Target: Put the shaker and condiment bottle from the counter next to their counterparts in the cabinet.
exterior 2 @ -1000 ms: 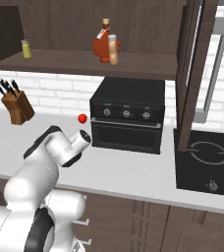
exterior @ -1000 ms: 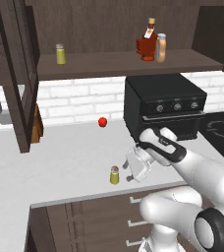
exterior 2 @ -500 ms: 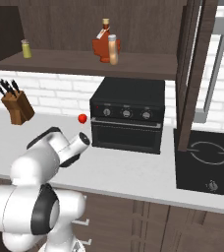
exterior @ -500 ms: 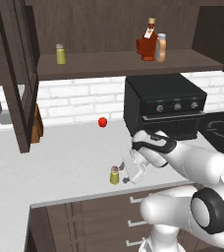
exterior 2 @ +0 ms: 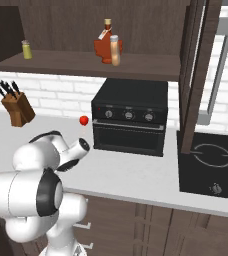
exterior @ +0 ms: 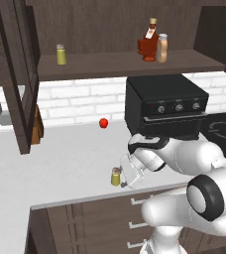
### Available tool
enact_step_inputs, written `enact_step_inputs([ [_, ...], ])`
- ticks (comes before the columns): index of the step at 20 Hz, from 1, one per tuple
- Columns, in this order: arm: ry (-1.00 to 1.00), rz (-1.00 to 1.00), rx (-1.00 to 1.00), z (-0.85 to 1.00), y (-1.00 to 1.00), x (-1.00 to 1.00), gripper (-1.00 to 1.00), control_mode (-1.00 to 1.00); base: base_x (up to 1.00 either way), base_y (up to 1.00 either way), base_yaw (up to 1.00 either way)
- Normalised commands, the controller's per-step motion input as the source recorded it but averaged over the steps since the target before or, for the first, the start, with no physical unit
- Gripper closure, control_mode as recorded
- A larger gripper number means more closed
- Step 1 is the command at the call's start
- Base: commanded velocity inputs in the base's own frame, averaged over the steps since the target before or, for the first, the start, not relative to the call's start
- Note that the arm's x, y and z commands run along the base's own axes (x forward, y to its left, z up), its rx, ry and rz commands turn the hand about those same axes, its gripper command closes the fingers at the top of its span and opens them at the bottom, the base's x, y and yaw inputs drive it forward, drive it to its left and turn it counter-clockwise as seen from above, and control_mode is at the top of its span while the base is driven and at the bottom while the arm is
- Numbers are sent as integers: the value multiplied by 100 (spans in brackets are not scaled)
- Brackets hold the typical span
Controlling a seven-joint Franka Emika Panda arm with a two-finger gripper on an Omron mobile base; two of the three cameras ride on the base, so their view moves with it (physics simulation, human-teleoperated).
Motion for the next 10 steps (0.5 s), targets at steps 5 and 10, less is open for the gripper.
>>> enact_step_inputs([
  [5,-1,0,0,-23,19,2,-100,-100,0,0,0],
  [10,0,0,0,-22,24,8,100,-100,0,0,0],
])
